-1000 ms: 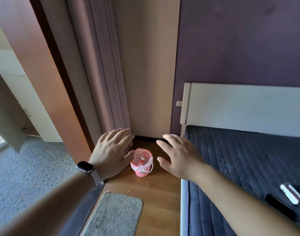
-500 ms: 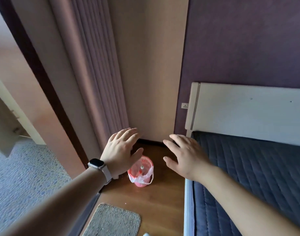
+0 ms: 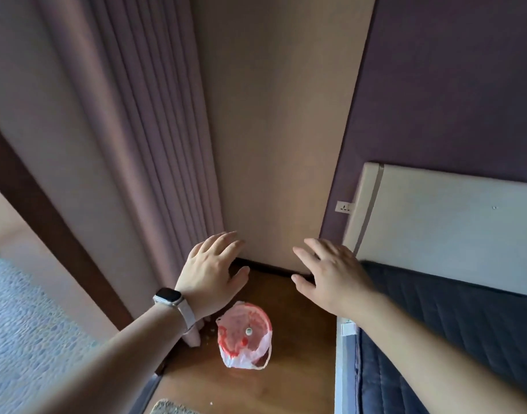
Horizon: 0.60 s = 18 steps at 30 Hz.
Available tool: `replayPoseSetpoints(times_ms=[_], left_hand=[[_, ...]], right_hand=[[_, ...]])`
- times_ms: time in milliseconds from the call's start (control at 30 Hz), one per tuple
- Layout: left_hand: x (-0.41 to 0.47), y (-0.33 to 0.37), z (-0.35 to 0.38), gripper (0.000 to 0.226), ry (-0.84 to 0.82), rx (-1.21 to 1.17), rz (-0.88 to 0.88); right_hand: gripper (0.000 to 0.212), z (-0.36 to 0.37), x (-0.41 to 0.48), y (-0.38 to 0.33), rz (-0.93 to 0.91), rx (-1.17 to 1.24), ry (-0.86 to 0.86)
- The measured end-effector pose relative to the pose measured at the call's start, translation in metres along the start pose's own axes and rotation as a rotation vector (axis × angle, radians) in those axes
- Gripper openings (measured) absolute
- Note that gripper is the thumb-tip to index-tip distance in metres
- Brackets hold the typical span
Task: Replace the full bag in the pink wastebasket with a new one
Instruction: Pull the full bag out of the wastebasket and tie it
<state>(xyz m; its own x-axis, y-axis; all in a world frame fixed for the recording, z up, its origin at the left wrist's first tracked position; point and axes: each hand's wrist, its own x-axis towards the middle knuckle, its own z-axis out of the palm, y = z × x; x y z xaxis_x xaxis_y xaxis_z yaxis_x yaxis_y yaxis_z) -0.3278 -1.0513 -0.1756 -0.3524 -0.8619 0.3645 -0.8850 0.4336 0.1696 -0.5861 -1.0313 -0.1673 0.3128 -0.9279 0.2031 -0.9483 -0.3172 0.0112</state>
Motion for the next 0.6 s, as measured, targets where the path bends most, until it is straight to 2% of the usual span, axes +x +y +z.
replayPoseSetpoints(times_ms=[367, 600], left_hand=[[0.067, -0.072, 0.071, 0.056, -0.058, 0.118, -0.32], [0.121, -0.069, 0.117, 0.055, -0.091, 0.212, -0.59]], right_hand=[[0.056, 0.085, 0.183, 0.039, -0.334, 0.14, -0.061], [0.06, 0.138, 0.298, 0.067, -0.635, 0.241, -0.174]])
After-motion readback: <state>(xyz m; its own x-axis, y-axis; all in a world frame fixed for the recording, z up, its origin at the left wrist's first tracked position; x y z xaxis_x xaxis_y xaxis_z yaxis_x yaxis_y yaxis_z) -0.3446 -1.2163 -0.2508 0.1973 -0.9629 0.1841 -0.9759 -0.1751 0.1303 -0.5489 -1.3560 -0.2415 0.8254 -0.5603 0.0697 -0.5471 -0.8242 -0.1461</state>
